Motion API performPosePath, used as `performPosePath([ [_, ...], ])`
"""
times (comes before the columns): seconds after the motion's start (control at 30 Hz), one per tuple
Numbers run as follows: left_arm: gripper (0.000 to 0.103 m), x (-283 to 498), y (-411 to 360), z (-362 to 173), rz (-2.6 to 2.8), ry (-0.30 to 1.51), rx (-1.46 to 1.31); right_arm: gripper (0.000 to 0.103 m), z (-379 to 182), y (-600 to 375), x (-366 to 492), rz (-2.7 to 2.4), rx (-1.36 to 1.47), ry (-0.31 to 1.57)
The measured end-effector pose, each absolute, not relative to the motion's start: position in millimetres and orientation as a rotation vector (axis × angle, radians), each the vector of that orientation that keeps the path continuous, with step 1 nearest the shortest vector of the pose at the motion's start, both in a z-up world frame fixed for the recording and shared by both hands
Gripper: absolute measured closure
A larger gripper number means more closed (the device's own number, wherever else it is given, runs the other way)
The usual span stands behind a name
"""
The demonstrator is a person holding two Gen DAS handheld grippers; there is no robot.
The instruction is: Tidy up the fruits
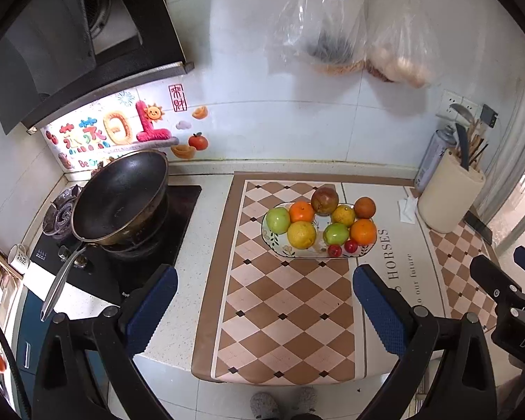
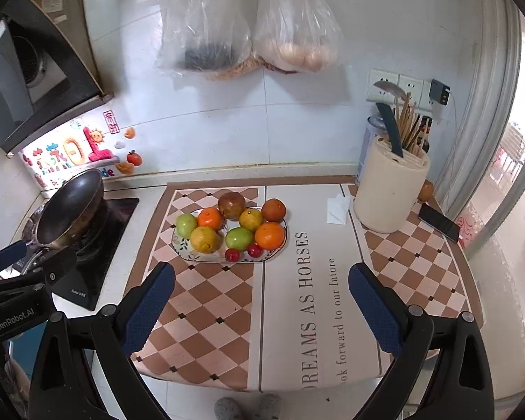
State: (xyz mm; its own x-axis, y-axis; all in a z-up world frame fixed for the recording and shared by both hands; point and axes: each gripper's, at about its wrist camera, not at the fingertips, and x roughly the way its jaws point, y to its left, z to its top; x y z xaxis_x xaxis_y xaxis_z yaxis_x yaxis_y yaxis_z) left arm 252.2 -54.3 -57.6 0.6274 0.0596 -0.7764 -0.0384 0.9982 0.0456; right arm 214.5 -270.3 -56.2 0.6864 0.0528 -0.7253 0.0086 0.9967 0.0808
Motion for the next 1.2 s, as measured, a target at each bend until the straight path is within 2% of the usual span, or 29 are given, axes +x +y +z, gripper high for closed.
performPosePath([
  [0.47,0.0,288,-54,-80,0.072,0.946,0.02,0.002,-84,-267,256,0.013,0.081,0.86],
  [1.2,0.0,286,-59,-78,0.04,0.945,0.034,0.002,-86,-272,252,0.01,0.082,0.869],
])
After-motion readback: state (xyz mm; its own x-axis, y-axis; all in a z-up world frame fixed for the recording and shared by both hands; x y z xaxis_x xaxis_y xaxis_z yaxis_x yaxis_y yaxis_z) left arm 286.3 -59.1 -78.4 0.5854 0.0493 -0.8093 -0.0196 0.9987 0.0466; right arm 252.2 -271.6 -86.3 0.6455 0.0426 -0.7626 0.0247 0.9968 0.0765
